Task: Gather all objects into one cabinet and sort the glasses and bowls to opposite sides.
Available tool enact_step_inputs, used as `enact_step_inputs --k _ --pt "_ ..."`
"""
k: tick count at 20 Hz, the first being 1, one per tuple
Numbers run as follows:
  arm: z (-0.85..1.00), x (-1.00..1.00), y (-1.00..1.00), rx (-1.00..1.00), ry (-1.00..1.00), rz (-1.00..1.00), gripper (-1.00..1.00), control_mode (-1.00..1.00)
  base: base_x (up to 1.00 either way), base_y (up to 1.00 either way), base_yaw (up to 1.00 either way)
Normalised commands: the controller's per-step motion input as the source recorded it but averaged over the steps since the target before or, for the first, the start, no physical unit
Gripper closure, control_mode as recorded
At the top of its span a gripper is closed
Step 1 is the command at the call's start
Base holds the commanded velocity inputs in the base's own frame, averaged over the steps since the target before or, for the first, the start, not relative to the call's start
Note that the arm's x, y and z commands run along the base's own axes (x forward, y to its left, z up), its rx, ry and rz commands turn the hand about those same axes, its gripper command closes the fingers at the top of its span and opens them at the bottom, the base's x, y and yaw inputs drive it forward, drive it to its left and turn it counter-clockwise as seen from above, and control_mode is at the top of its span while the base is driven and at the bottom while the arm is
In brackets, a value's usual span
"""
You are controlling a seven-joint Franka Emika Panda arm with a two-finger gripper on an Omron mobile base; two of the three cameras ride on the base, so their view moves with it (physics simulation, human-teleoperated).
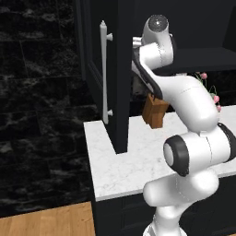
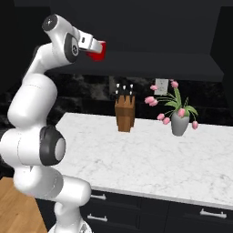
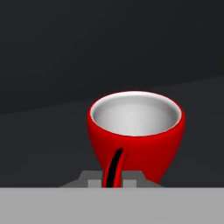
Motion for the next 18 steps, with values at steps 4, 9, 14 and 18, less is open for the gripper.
enact_step_inputs --k 4,9,14,18 --pt "0.05 -0.57 0.00 0.00 0.00 0.00 1.00 -1.00 0.00 0.00 0.00" --pt "0.08 -0.56 0.00 0.00 0.00 0.00 1.00 -1.00 0.00 0.00 0.00" --pt "0.15 -0.67 -0.02 0.00 -0.01 0.05 1.00 -1.00 0.00 0.00 0.00" --pt "0.09 -0.59 0.00 0.00 -0.02 0.09 1.00 -1.00 0.00 0.00 0.00"
